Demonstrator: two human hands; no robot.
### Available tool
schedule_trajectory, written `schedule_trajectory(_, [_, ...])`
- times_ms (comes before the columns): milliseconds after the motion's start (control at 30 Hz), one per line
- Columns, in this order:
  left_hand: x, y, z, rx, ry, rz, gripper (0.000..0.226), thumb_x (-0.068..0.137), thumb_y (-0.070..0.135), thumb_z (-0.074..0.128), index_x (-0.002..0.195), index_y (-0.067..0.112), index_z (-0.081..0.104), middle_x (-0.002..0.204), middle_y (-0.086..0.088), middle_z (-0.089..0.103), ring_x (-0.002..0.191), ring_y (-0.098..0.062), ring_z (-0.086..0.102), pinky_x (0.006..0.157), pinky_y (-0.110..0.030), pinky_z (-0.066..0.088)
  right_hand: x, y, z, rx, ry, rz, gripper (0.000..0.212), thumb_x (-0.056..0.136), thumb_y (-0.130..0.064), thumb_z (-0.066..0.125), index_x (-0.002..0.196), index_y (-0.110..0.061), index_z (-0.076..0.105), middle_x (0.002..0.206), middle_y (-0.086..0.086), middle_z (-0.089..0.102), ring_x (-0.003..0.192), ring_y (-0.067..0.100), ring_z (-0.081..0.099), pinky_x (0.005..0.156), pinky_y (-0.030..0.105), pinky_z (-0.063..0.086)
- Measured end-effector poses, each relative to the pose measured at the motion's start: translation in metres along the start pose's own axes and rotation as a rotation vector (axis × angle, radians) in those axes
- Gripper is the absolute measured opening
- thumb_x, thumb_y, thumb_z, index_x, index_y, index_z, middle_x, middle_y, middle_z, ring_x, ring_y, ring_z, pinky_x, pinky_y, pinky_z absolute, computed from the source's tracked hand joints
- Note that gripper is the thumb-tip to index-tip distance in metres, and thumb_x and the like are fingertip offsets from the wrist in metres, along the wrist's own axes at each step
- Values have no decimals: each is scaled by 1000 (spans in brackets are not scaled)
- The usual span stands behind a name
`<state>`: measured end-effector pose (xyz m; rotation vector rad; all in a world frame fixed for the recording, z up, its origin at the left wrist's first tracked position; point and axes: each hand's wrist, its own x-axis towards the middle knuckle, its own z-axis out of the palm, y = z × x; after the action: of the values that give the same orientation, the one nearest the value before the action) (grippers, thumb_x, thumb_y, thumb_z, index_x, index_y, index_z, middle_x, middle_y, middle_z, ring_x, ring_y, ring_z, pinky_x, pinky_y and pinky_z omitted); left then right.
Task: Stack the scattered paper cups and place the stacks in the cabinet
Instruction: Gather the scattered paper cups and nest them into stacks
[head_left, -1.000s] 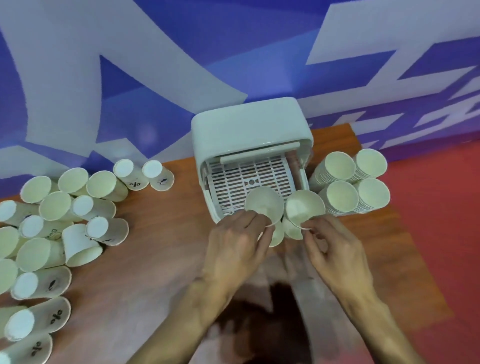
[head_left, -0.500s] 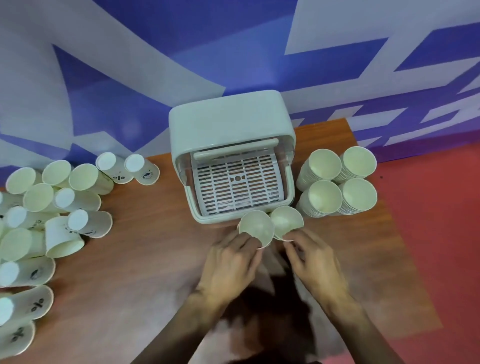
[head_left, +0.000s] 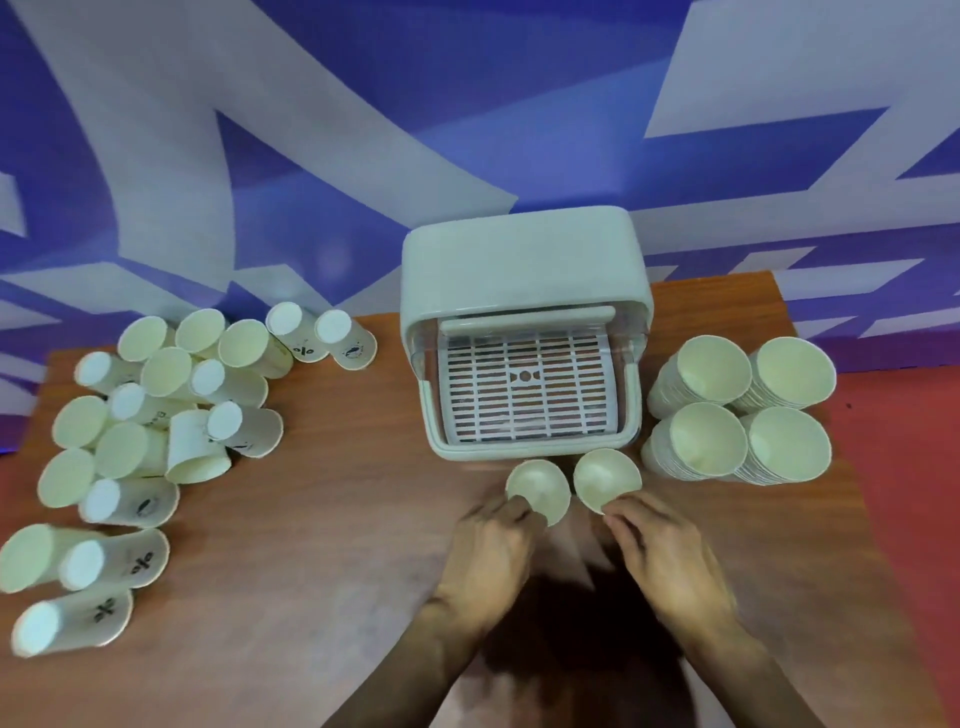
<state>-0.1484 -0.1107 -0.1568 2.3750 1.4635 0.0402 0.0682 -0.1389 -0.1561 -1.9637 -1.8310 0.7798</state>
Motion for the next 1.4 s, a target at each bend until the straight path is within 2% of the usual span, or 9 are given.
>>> schedule_trajectory(167, [6,-4,1,-51,-4,-19,13,74,17,75,81,24,67,83,6,60,72,-20,59,53,-32,49,8,-9,-5,-44,-49,39,20,91,-13,71,90,-33,68,92,-17,64,80,15,64,63,35,51])
schedule_trajectory(333, [0,-1,-13,-35,50,10,23,92,38,50,104,22,62,105,1,61,85,-23,61,63,-35,53,1,-51,-25,-179,3,112,25,87,-28,74,112,-31,72,124,-10,66,99,28,71,71,41,53])
schedule_trajectory(433, [-8,-8,-33,-84,133,-2,26,99,38,42,105,21,60,108,0,60,93,-26,58,72,-39,52,2,-91,-22,-108,131,-50,12,91,-22,70,101,-24,76,112,-4,72,87,26,72,68,30,50])
schedule_trajectory(533, [-24,-36,-58,-93,175,-16,20,97,30,45,96,19,63,97,0,58,88,-26,55,70,-43,49,8,-140,-9,-100,143,-232,22,86,-27,57,90,-19,77,99,-5,72,86,13,63,68,14,34])
schedule_trajectory(700, [-78,-121,-110,-40,209,-75,20,96,33,44,94,23,61,98,3,61,86,-23,58,65,-41,50,8,-226,34,-117,88,-379,12,84,-13,76,91,-24,75,101,-14,70,91,11,66,71,24,51])
schedule_trajectory(867, [-165,-222,-143,65,267,-208,19,91,36,48,93,26,64,96,7,64,77,-19,59,59,-36,47,6,-333,111,-78,-51,-503,23,75,-10,84,90,-24,74,100,-14,69,92,7,61,79,15,38])
schedule_trajectory(1067, [-260,-320,-140,126,231,-473,6,74,28,65,77,23,63,72,5,58,60,-20,57,44,-28,41,8,-435,211,-174,-327,-642,20,88,-24,68,108,-29,70,113,-18,65,105,7,62,81,25,52])
schedule_trajectory(1233, [-308,-358,-120,169,147,-704,27,64,33,77,84,21,64,81,2,63,67,-22,59,52,-33,40,16,-474,256,-360,-544,-717,38,98,-27,52,136,-27,51,135,-11,52,126,15,52,92,37,51])
schedule_trajectory(1400, [-311,-375,-93,128,10,-851,44,71,56,71,102,26,65,85,4,62,69,-21,59,52,-31,37,33,-479,280,-504,-584,-776,44,97,-22,52,141,-22,46,143,-5,46,123,20,53,88,42,52])
